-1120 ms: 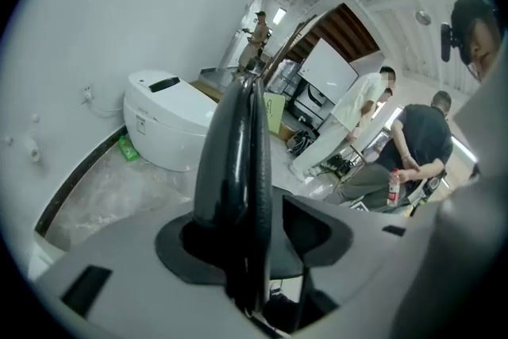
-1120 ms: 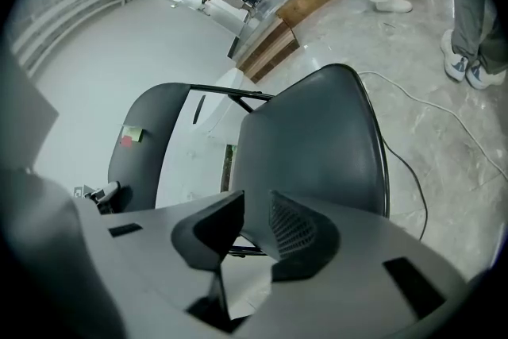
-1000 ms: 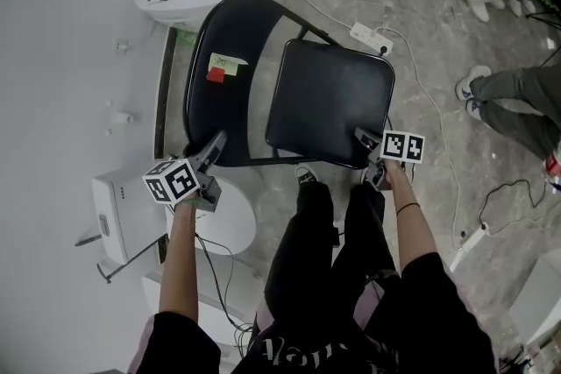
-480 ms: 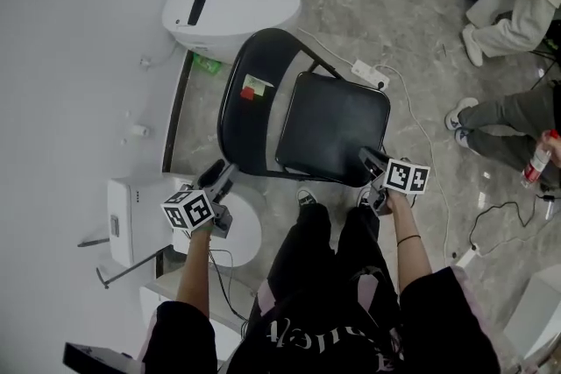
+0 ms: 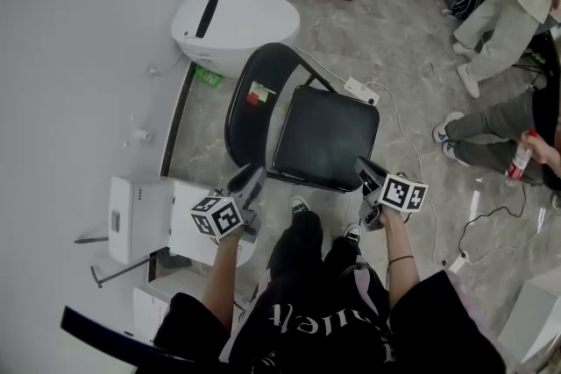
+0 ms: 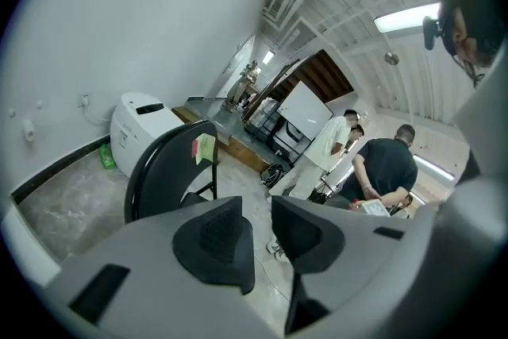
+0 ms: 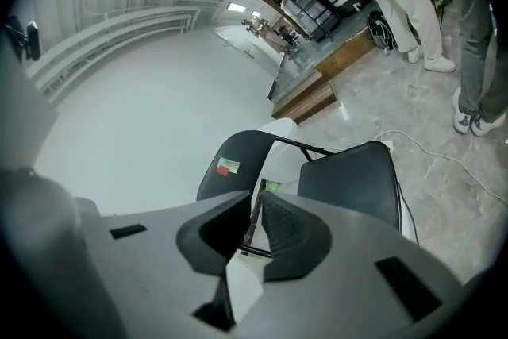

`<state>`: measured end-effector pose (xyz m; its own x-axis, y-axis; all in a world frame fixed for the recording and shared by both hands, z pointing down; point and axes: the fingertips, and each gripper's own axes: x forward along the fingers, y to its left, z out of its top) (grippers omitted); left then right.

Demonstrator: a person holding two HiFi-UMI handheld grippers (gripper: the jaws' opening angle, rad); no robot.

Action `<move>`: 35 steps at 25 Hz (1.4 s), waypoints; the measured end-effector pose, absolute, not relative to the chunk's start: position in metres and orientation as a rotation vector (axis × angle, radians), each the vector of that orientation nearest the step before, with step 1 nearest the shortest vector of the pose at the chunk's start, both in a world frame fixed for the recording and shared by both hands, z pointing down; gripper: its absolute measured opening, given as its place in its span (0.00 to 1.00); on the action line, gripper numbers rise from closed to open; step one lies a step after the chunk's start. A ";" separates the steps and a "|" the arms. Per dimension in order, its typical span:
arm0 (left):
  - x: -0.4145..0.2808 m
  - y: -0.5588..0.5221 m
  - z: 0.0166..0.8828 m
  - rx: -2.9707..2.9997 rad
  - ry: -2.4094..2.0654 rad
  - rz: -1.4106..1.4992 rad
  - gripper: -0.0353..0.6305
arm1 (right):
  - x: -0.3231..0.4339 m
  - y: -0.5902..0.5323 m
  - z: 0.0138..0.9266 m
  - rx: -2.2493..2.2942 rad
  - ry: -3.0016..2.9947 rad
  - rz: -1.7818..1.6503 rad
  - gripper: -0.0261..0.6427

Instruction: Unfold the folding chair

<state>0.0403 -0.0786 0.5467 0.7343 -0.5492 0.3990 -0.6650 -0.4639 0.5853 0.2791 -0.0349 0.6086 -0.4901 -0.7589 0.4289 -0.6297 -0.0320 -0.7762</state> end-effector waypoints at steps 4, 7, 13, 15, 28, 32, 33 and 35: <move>0.073 -0.045 0.533 2.189 -0.894 0.149 0.09 | 0.288 -0.007 0.594 -1.499 2.082 -1.540 0.10; 0.102 -0.015 0.527 2.204 -0.885 0.132 0.07 | 0.297 0.019 0.583 -1.474 2.082 -1.529 0.10; 0.146 0.059 0.503 2.216 -0.921 0.063 0.06 | 0.304 0.091 0.563 -1.399 2.167 -1.545 0.09; 0.158 0.087 0.495 2.216 -0.929 0.032 0.06 | 0.306 0.114 0.556 -1.383 2.220 -1.538 0.09; 0.177 0.209 0.493 2.237 -0.955 0.142 0.06 | 0.292 0.191 0.524 -1.261 2.322 -1.512 0.08; 0.161 0.217 0.486 2.255 -0.966 0.153 0.06 | 0.278 0.203 0.508 -1.266 2.354 -1.476 0.08; 0.156 0.219 0.484 2.263 -0.967 0.150 0.06 | 0.274 0.204 0.503 -1.271 2.366 -1.460 0.08; 0.146 0.223 0.479 2.275 -0.959 0.141 0.06 | 0.265 0.207 0.492 -1.290 2.384 -1.425 0.08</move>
<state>0.1460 0.2227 0.4792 0.7258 -0.6015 0.3338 -0.6720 -0.5160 0.5313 0.2650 0.2070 0.4924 -0.6426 -0.6915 0.3300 -0.6181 0.2134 -0.7566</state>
